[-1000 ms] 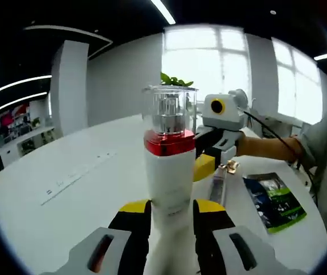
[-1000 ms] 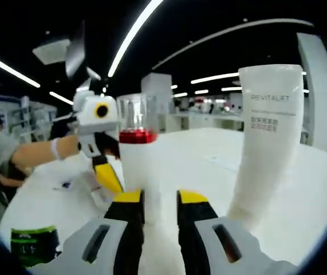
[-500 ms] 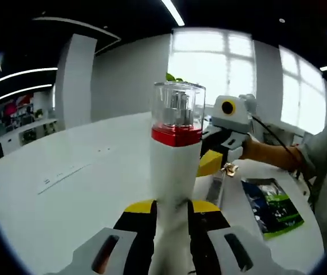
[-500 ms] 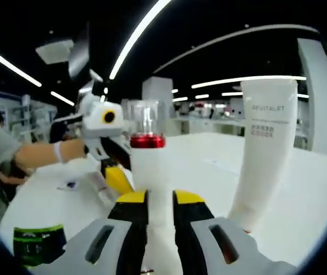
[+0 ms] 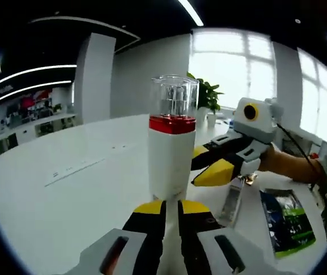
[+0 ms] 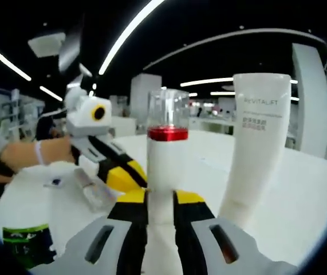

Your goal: Arrange the skincare products in the storage area until every visible bottle or jar stands upright without overlapping.

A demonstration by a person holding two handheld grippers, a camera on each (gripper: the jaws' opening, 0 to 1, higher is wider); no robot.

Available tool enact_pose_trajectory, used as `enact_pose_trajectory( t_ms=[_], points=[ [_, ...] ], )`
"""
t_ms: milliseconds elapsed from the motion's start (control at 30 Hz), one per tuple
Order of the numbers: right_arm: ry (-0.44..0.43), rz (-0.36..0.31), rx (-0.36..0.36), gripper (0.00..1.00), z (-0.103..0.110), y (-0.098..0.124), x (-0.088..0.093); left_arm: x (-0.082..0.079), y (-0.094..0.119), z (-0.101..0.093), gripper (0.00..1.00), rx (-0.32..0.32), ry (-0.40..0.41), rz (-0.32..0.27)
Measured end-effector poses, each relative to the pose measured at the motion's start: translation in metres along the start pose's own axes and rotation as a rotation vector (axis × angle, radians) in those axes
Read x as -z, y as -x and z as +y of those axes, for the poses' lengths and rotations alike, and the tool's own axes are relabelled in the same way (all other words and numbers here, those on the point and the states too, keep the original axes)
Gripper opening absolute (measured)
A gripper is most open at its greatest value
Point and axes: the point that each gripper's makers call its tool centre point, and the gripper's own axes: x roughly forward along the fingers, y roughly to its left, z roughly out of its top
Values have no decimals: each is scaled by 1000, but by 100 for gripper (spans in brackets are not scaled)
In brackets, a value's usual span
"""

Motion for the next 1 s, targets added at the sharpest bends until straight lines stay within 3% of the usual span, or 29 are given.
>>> enact_pose_trajectory(
  t_ms=[333, 633, 1000],
  points=[
    [-19, 2, 58, 12, -2, -9, -2, -3, -4, 11, 8, -85, -3, 0],
    [-12, 12, 91, 11, -11, -10, -3, -4, -6, 9, 8, -91, 4, -6],
    [-34, 14, 102, 7, -8, -13, -1, -8, -5, 22, 8, -145, 25, -33]
  ],
)
